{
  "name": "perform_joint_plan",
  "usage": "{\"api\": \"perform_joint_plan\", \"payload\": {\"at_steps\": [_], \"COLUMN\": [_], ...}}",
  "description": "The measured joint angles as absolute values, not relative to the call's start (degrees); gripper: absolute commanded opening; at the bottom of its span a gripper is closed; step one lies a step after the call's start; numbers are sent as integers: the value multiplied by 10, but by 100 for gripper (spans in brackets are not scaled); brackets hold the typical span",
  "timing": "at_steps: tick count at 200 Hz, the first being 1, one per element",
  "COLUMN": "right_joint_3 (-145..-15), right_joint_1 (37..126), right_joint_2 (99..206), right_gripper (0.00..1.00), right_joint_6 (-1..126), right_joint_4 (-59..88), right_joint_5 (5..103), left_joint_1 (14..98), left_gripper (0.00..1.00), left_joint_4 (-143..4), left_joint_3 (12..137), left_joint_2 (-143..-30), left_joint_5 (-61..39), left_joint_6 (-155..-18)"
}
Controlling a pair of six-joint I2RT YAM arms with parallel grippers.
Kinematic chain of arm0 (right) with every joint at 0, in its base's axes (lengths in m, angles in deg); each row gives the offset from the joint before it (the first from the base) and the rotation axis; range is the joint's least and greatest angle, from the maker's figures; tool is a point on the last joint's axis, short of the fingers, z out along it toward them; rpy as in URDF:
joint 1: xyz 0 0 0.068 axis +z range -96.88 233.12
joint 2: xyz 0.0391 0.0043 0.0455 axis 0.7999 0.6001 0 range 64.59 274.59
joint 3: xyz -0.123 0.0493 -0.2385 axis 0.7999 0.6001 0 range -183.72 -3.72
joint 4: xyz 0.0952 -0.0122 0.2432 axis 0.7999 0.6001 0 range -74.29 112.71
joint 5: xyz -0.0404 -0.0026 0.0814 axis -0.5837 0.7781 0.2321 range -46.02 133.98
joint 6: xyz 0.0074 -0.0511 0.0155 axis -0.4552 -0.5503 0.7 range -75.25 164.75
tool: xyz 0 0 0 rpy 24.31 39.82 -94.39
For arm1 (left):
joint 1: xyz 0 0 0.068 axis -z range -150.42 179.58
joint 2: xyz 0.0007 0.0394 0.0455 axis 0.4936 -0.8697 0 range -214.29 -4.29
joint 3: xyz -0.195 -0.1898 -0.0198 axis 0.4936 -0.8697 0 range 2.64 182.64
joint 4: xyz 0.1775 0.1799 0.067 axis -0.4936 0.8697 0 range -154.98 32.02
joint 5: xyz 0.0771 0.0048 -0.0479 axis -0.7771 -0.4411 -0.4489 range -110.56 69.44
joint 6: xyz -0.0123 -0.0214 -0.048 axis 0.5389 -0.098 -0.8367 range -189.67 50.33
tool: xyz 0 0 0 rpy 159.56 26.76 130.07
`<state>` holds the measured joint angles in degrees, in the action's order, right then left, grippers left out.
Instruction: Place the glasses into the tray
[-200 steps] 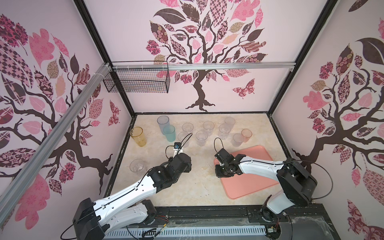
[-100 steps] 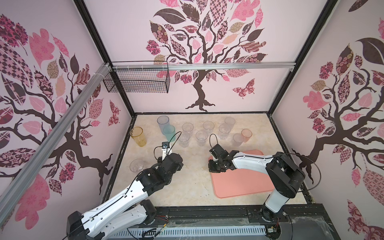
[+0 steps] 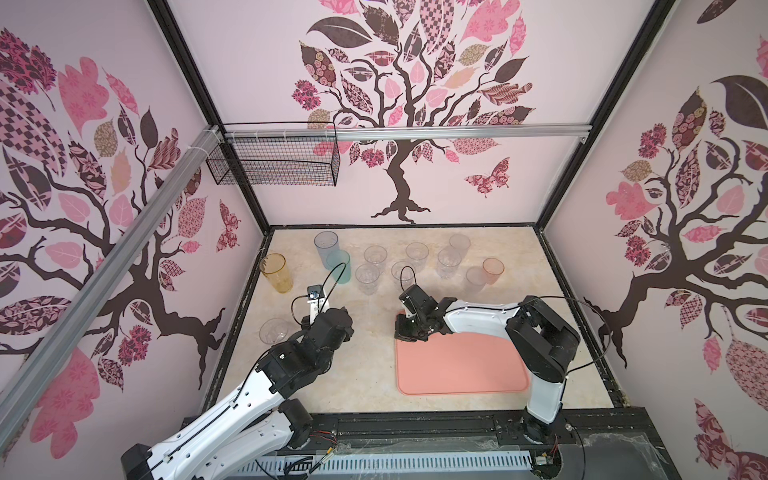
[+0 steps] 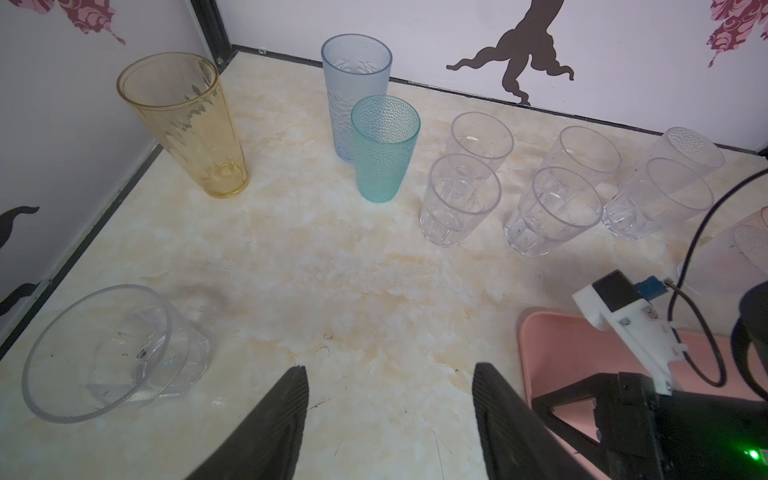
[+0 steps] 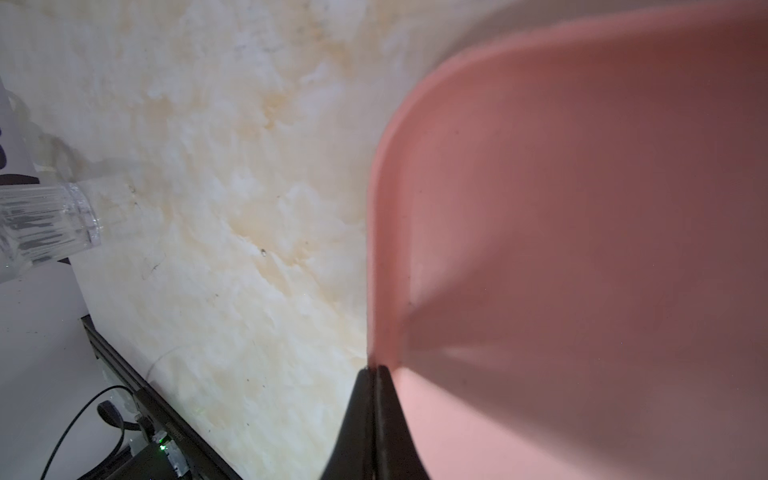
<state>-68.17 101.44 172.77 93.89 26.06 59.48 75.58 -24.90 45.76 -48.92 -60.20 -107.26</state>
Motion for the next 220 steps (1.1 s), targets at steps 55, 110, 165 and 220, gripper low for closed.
{"api": "perform_joint_plan", "payload": {"at_steps": [55, 110, 165, 220], "right_joint_3": [-759, -813, -836, -777], "right_joint_1": [1030, 1031, 1032, 1029], "right_joint_2": [1790, 1832, 1837, 1710], "right_gripper": [4, 5, 47, 57], "right_joint_6": [949, 927, 859, 799], "right_joint_4": [255, 254, 276, 327], "right_joint_5": [610, 636, 683, 692], "left_joint_1": [755, 754, 753, 616], "left_gripper": [66, 66, 67, 68], "left_joint_4": [-236, -231, -215, -155], "left_joint_3": [450, 445, 446, 548], "left_joint_2": [-475, -463, -473, -510], "left_joint_5": [-610, -624, -654, -599], "left_joint_6": [-1074, -1079, -1094, -1027]}}
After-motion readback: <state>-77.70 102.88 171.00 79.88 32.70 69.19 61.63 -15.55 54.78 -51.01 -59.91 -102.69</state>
